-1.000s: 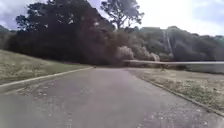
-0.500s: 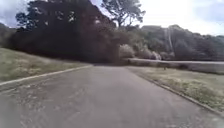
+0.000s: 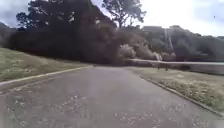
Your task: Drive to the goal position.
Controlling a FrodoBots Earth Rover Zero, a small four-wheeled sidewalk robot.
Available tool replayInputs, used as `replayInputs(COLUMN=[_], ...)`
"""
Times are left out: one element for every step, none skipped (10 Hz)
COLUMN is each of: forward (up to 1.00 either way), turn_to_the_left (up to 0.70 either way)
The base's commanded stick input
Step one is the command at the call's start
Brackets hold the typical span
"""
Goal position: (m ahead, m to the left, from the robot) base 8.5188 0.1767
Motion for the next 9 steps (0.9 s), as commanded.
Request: replayInputs(forward=[0.85, 0.85, 0.85, 0.85, 0.85, 0.85, 0.85, 0.85, 0.85], turn_to_the_left=[0.0, 0.0, 0.0, 0.0, 0.0, 0.0, 0.0, 0.0, 0.0])
